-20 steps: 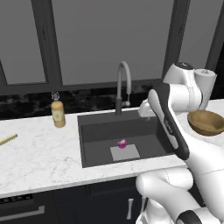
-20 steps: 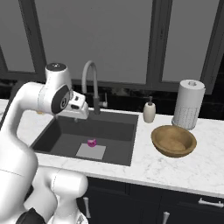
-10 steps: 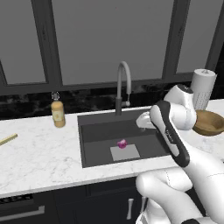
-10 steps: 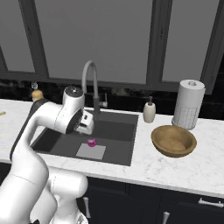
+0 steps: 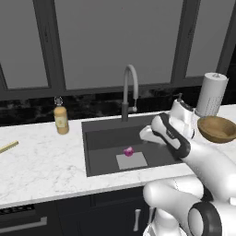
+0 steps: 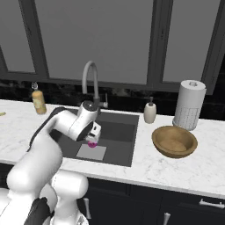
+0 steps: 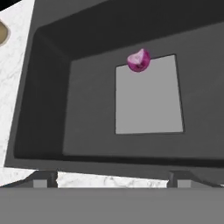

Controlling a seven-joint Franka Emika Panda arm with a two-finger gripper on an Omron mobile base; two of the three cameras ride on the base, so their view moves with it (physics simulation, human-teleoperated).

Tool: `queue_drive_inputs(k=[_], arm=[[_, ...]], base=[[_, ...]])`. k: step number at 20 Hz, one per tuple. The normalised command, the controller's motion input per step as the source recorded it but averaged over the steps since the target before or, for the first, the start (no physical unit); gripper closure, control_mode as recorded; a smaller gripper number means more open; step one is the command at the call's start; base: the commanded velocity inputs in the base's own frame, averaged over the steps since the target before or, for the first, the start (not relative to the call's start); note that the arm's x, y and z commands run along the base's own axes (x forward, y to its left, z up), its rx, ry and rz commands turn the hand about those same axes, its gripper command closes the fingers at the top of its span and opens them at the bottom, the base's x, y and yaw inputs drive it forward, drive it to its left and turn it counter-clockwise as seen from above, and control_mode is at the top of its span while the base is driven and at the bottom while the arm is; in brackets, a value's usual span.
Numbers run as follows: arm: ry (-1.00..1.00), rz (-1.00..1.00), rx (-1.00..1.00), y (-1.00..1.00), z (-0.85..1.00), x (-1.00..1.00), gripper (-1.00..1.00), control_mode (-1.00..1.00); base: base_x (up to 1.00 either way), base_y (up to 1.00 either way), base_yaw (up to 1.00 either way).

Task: Pick the onion from the sink and place it in the bowl. Then pick the bowl and place it in the microwave. Then close the microwave door and press the start button.

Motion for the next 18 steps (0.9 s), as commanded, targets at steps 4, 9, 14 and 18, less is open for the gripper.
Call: queue_drive_inputs(k=[4,9,14,18], arm=[[0.13,0.00,0.13,-0.08,-0.38,0.61,-1.00,-1.00],[0.15,0.00,0.06,-0.01,-0.29,0.62,-1.00,-1.00],[0.20,0.00,0.00,0.00,-0.34,0.56,-1.00,-1.00],[0.08,0.00,0.00,0.00,-0.40,0.36,-1.00,-1.00]], base=[[0.00,0.00,0.00],[0.00,0.00,0.00],[0.00,0.00,0.00],[0.00,0.00,0.00]])
